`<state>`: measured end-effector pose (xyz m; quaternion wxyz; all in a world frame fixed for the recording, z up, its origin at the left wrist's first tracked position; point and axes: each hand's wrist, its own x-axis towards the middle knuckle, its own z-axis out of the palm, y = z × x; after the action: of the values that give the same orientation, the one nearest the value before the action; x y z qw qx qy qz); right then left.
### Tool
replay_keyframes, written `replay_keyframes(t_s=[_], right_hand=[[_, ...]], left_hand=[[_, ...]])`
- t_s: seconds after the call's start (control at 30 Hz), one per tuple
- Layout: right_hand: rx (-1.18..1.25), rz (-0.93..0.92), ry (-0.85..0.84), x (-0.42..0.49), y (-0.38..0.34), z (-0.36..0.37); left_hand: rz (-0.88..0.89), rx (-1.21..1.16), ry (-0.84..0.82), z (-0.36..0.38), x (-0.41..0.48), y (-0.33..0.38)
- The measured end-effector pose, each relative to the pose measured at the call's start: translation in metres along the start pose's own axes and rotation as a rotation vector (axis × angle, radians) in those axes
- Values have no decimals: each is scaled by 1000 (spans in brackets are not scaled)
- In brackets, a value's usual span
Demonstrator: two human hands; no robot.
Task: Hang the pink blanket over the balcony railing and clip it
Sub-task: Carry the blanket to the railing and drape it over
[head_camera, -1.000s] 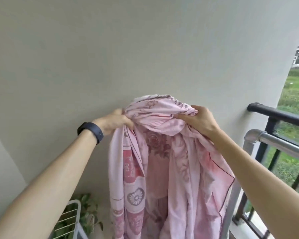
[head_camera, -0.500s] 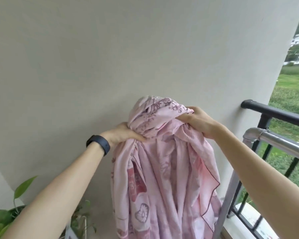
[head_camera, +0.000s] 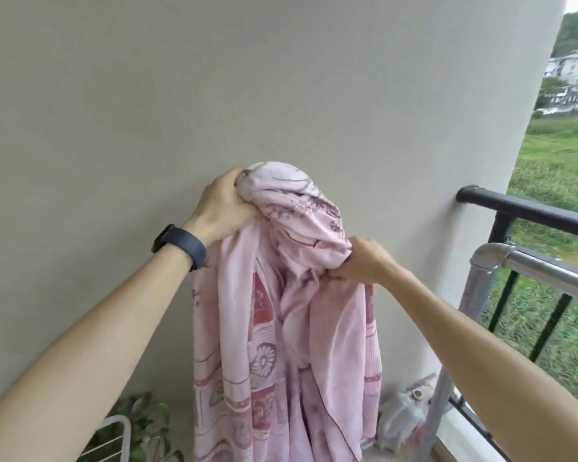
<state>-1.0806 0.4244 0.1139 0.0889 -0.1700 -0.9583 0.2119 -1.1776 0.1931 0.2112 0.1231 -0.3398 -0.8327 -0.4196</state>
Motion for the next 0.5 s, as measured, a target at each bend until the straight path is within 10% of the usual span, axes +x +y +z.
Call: replay_keyframes(t_s=[0.17, 0.5], right_hand=[[39, -92, 562, 34, -7, -69], [-251, -120, 524, 66, -26, -69]], left_hand=[[-22, 354, -45, -40, 3, -34], [-44, 551, -80, -51, 18, -66]])
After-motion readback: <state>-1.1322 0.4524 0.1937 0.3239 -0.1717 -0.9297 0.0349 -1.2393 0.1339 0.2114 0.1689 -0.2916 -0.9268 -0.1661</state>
